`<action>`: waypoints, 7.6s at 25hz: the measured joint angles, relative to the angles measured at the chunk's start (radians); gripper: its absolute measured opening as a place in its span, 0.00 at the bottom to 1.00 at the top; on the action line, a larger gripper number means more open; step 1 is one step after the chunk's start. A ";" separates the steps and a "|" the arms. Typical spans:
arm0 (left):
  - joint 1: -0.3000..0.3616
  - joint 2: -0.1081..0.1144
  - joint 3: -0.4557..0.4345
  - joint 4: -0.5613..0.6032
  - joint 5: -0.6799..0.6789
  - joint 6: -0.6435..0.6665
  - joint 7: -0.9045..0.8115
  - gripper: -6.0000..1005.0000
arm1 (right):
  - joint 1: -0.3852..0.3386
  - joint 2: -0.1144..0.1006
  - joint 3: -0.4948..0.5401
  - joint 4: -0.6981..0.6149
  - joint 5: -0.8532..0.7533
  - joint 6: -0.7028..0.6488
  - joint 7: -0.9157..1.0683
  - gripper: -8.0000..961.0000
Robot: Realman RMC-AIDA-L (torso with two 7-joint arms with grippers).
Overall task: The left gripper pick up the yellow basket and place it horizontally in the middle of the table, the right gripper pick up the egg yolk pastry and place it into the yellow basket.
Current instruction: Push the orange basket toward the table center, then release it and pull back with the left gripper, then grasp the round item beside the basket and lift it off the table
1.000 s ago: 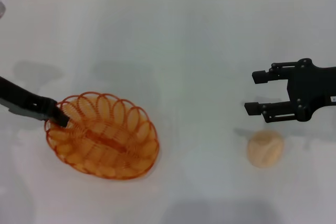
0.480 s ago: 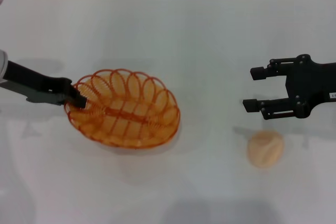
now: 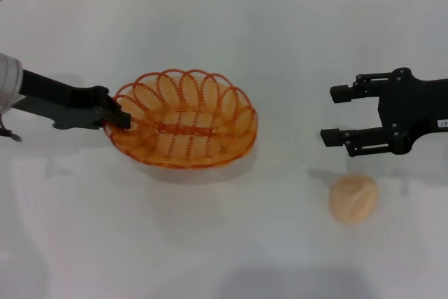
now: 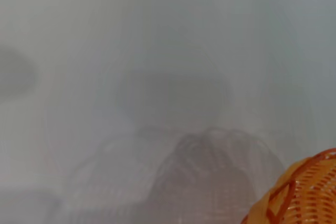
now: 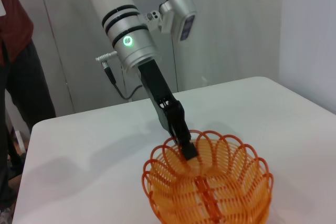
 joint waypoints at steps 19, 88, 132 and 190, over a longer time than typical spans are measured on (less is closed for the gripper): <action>-0.010 -0.025 0.000 -0.072 -0.044 -0.098 -0.122 0.09 | 0.002 0.000 0.000 -0.028 0.014 -0.041 0.003 0.75; -0.110 -0.029 0.053 -0.247 0.029 -0.214 -0.136 0.11 | -0.003 0.002 -0.015 -0.030 0.038 -0.091 -0.006 0.76; -0.055 -0.001 0.043 -0.092 -0.073 -0.219 -0.006 0.89 | -0.010 0.002 -0.003 -0.030 0.050 -0.083 -0.006 0.75; 0.072 -0.010 0.178 0.188 -0.259 0.095 0.950 0.88 | -0.012 -0.002 -0.055 0.003 -0.275 -0.030 0.124 0.75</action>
